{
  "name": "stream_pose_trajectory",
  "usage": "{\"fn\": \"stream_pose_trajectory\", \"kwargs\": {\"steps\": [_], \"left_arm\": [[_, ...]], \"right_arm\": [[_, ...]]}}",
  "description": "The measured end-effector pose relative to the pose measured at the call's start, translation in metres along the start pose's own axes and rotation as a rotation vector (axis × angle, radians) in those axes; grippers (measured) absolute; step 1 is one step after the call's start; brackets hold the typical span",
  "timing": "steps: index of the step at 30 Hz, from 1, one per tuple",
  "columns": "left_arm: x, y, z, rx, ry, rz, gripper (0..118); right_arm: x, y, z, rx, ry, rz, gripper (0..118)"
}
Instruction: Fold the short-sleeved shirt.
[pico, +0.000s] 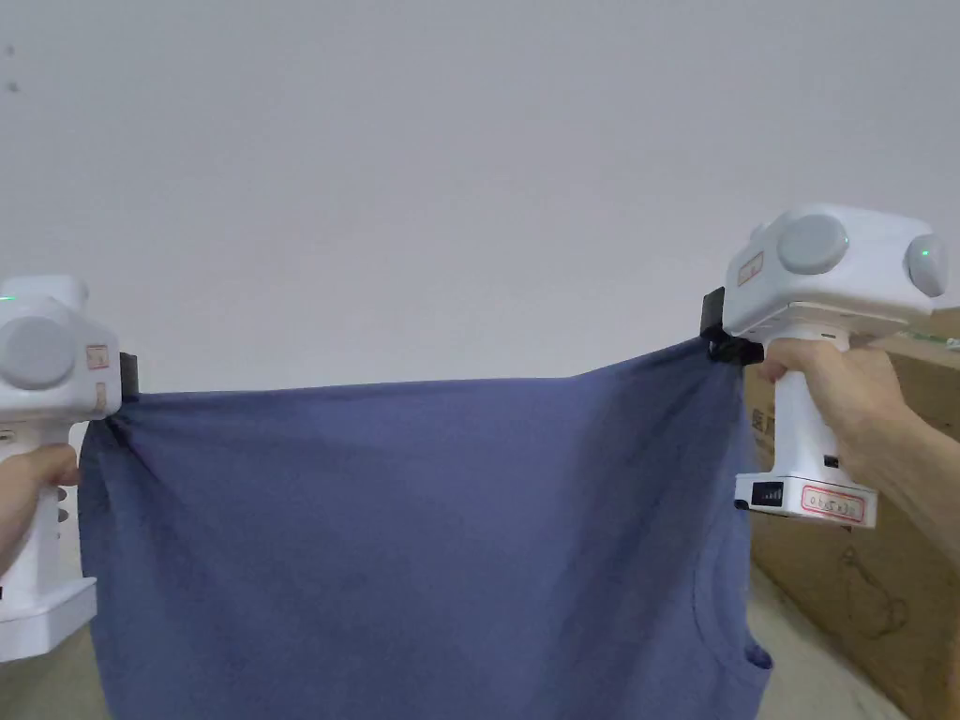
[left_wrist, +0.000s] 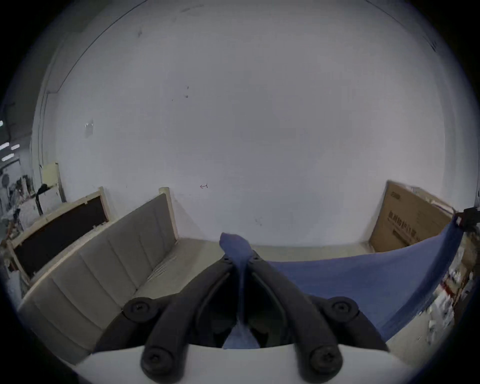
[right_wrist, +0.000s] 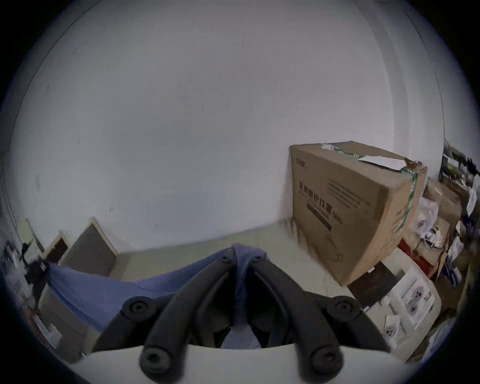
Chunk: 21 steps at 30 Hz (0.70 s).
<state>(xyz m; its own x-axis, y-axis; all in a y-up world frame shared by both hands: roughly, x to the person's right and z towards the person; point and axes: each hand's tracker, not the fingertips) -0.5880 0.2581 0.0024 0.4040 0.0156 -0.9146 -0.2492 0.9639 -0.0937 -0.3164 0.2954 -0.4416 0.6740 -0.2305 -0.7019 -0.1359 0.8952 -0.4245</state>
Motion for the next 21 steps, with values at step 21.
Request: {"fn": "stream_pose_trajectory", "kwargs": {"steps": [21], "left_arm": [[0.052, -0.160, -0.140, -0.153, 0.056, -0.152, 3]], "right_arm": [[0.030, -0.120, -0.132, -0.192, -0.101, 0.114, 5]]}}
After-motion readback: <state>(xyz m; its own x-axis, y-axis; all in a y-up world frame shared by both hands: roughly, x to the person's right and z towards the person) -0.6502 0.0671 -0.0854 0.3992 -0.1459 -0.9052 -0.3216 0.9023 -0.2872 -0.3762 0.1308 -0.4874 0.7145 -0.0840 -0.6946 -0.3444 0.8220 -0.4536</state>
